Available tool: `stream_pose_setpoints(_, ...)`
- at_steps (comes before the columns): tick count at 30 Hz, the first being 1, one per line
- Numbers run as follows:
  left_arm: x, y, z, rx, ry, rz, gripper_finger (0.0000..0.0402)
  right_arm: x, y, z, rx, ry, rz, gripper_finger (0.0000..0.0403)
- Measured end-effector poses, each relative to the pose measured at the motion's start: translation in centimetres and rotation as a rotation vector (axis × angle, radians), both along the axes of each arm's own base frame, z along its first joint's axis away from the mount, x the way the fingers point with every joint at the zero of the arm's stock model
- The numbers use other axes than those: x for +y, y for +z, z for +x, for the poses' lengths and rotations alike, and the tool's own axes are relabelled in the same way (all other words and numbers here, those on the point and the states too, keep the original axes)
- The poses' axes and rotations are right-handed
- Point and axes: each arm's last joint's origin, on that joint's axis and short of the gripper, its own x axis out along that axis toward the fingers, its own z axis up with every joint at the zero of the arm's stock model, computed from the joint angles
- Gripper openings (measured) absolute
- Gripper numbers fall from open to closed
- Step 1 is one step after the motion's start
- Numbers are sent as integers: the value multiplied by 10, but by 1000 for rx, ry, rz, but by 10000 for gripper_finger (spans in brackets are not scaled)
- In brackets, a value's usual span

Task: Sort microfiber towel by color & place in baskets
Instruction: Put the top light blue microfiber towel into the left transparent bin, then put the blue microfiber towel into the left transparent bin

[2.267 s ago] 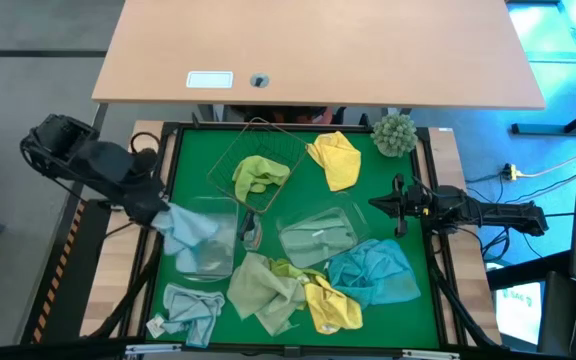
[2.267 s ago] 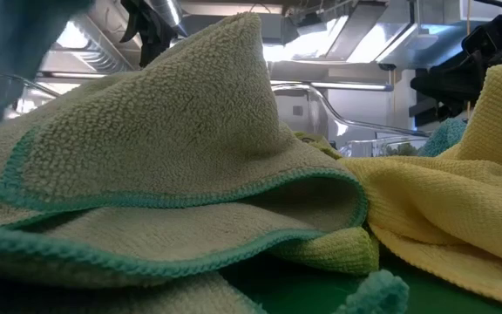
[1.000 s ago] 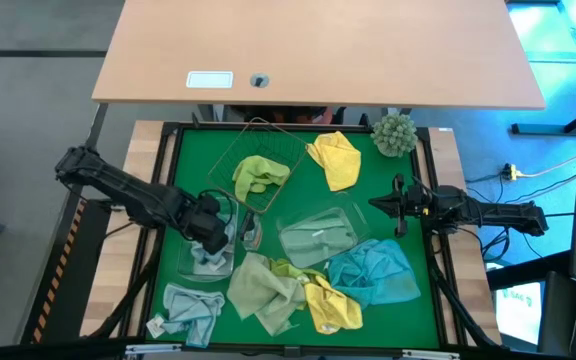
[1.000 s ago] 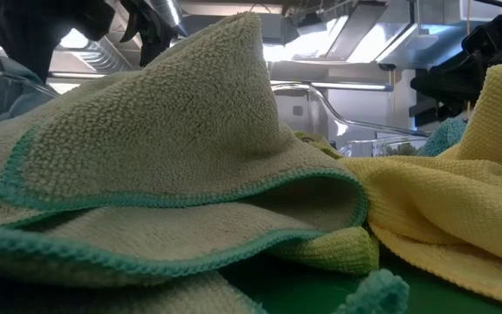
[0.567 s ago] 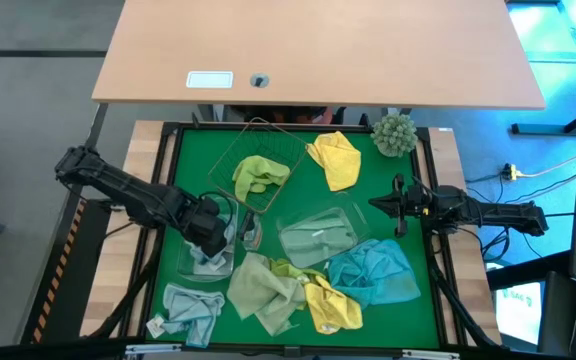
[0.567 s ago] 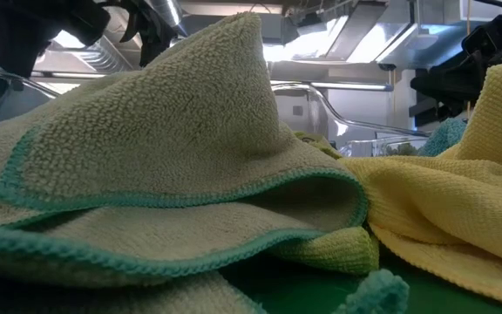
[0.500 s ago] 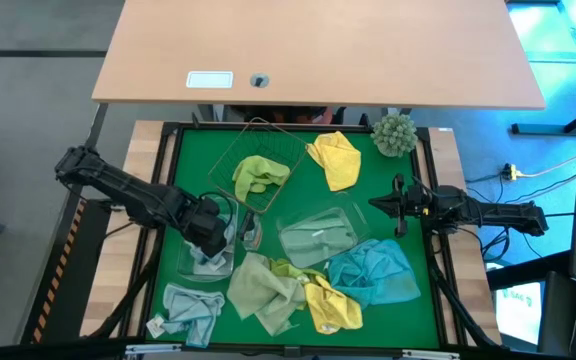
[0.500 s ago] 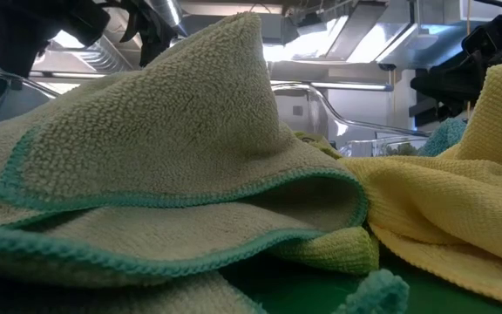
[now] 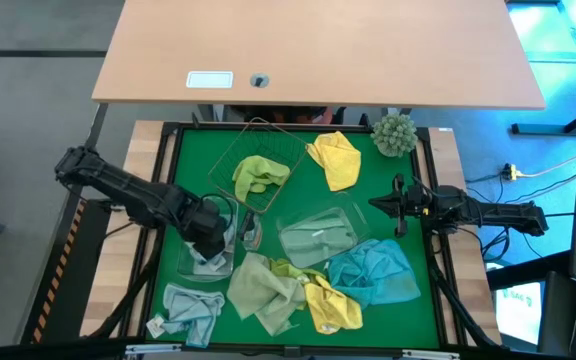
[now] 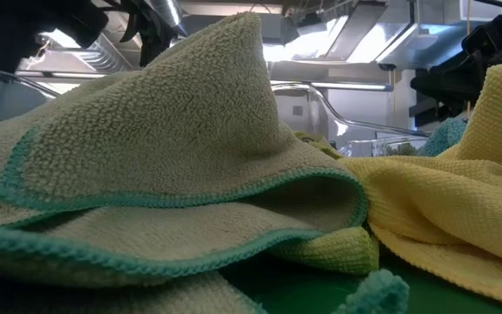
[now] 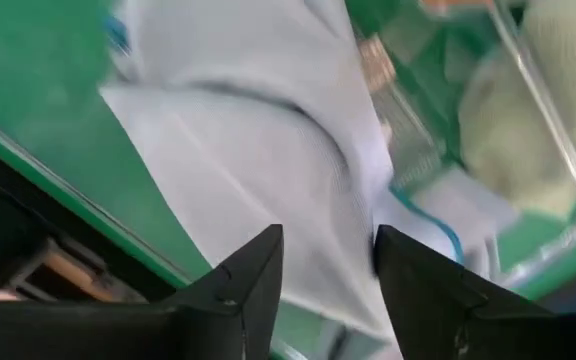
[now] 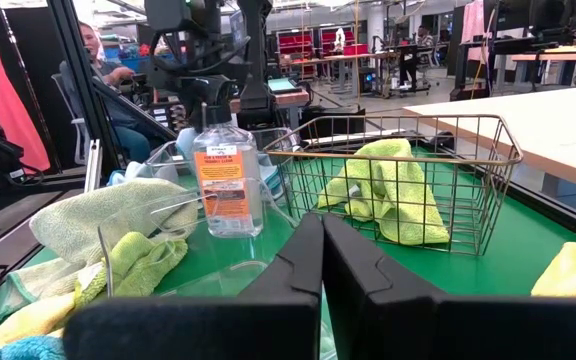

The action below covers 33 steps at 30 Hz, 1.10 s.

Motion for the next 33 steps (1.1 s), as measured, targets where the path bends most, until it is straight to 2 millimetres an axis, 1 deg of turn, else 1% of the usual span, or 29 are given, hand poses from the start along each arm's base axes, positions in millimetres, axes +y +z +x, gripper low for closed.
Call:
stream_pose_setpoints(6,-1,11,3,11,-65,-213,144,0,0,0,0,0,0,3)
stream_pose_setpoints(11,-1,21,6,-10,-63,-273,126,0,0,0,0,0,0,3)
stream_pose_setpoints(15,-2,33,9,-34,-64,-336,117,0,0,0,0,0,0,3)
stream_pose_setpoints(21,-8,52,10,-28,16,-439,115,0,0,0,0,0,0,3)
stream_pose_setpoints(26,-22,62,7,-9,90,-472,115,0,0,0,0,0,0,3)
stream_pose_setpoints(29,-38,64,6,-16,116,-502,114,0,0,0,0,0,0,3)
stream_pose_setpoints(33,-62,67,4,-86,114,-502,114,0,0,0,0,0,0,3)
